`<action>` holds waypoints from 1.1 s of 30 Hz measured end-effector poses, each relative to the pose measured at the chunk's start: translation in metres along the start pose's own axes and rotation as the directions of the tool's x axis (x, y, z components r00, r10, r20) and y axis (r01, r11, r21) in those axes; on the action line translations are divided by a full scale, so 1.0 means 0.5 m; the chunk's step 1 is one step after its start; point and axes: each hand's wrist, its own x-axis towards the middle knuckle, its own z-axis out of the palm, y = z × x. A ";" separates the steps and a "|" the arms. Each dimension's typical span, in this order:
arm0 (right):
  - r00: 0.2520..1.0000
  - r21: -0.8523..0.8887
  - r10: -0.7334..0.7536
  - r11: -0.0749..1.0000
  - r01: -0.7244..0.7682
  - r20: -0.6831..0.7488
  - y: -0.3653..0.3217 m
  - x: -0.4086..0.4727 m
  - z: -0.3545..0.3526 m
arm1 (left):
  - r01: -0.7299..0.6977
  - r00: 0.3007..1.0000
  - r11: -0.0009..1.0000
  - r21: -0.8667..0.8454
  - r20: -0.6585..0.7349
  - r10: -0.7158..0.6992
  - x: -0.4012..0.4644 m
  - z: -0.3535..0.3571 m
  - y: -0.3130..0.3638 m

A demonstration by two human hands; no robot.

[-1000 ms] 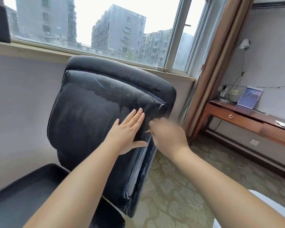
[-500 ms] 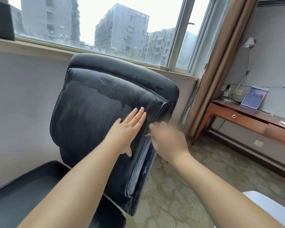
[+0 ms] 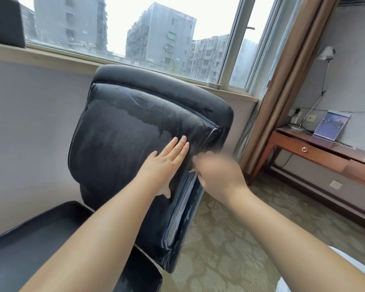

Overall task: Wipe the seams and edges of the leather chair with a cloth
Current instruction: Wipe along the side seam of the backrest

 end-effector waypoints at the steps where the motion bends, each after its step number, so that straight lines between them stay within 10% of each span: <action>1: 1.000 -0.036 -0.008 0.999 0.009 0.013 0.009 0.010 -0.006 | -0.001 1.000 1.000 0.000 0.001 0.001 -0.001 -0.001 -0.001; 6: 0.975 0.041 0.219 0.975 -0.218 -0.026 0.021 0.048 -0.027 | -0.001 1.000 1.000 -0.008 0.003 0.001 -0.004 -0.004 0.001; 12: 1.000 0.096 0.019 0.995 -0.021 0.021 -0.011 -0.012 -0.001 | -0.013 1.000 1.000 0.000 -0.013 0.013 -0.007 0.003 -0.002; 17: 0.965 0.130 0.250 0.962 -0.238 -0.084 0.025 0.039 -0.020 | -0.027 1.000 1.000 0.014 0.015 0.027 -0.008 0.000 -0.009; 24: 0.999 0.141 -0.041 0.989 0.042 -0.006 -0.014 -0.031 0.014 | -0.003 0.999 1.000 -0.016 0.032 0.003 -0.006 0.005 -0.003; 30: 0.970 0.217 0.234 0.952 -0.215 -0.068 -0.005 0.010 -0.005 | 0.001 0.996 0.995 -0.096 0.092 0.008 -0.010 -0.005 -0.003; 33: 0.990 0.241 0.131 0.964 -0.114 -0.056 -0.027 -0.028 0.012 | 0.000 0.997 0.996 -0.090 0.081 0.008 -0.012 0.001 -0.004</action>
